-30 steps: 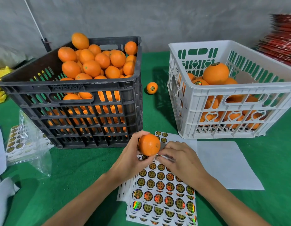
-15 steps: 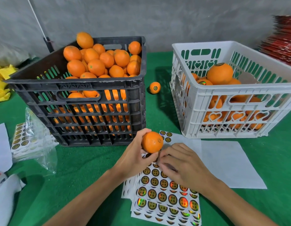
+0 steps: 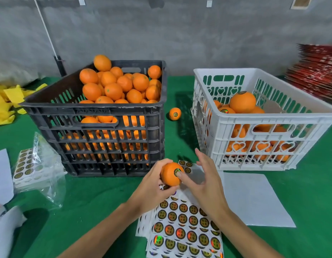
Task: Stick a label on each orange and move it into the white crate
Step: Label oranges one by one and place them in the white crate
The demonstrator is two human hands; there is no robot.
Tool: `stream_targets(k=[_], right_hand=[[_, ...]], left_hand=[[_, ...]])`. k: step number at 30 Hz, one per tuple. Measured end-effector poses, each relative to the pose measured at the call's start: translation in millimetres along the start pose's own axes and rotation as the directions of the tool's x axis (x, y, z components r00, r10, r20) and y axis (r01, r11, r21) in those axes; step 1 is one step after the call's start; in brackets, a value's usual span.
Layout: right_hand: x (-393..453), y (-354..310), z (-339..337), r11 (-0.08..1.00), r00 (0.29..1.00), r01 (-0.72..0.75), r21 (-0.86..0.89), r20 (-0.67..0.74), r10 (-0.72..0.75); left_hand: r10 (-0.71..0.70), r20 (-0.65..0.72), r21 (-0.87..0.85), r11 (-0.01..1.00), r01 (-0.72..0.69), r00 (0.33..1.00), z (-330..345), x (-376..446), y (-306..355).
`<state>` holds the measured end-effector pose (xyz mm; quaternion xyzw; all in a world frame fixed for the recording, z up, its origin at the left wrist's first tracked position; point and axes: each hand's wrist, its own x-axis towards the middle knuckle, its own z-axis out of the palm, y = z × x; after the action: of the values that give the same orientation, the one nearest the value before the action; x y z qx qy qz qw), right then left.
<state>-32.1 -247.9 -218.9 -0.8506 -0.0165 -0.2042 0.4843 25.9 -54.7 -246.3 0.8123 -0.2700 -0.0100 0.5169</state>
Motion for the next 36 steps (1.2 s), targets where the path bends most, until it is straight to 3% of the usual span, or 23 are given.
stream_targets(k=[3,7,10,13,17,22,27,33,36], right_hand=[[3.9,-6.0,-7.7,0.974,0.975,0.205,-0.095,-0.064,-0.211],[18.0,-23.2,-10.6,0.789,0.826,0.495,-0.365,-0.086,-0.557],[43.1,-46.6,-26.0,0.694,0.734,0.508,-0.510,-0.166,-0.659],[75.6,-73.1,-55.9,0.621,0.640,0.464,-0.632,-0.245,-0.728],[112.4,-102.5,-101.3,0.686,0.700,0.243,-0.686,-0.366,-0.613],[147.8,-113.2,-136.4,0.690,0.846,0.068,-0.720,-0.325,-0.423],[155.9,-122.8,-116.3,0.739,0.873,0.167,-0.653,-0.251,-0.418],[183.7,-161.1,-44.5,0.810,0.847,0.373,-0.451,-0.191,-0.497],[201.2,-184.6,-7.5,0.851,0.888,0.391,-0.349,-0.099,-0.449]], left_hand=[[-0.026,-0.021,-0.048,0.999,0.025,0.999,2.6,4.1,10.1],[-0.001,-0.108,-0.163,0.986,-0.017,0.994,5.8,29.4,40.0],[0.099,-0.206,-0.082,0.990,-0.118,0.973,0.5,59.3,76.4],[0.315,-0.256,0.111,0.949,-0.296,0.914,-2.8,96.8,125.7],[0.516,-0.186,0.228,0.851,-0.474,0.836,1.4,157.5,192.1],[0.385,0.052,0.355,0.855,-0.378,0.921,12.2,211.1,226.7],[0.222,0.006,0.655,0.736,-0.172,0.975,-33.2,233.8,228.7],[0.028,-0.177,0.750,0.651,0.116,0.984,-152.4,229.6,187.3],[-0.147,-0.191,0.849,0.471,0.238,0.971,-202.8,214.5,148.2]])
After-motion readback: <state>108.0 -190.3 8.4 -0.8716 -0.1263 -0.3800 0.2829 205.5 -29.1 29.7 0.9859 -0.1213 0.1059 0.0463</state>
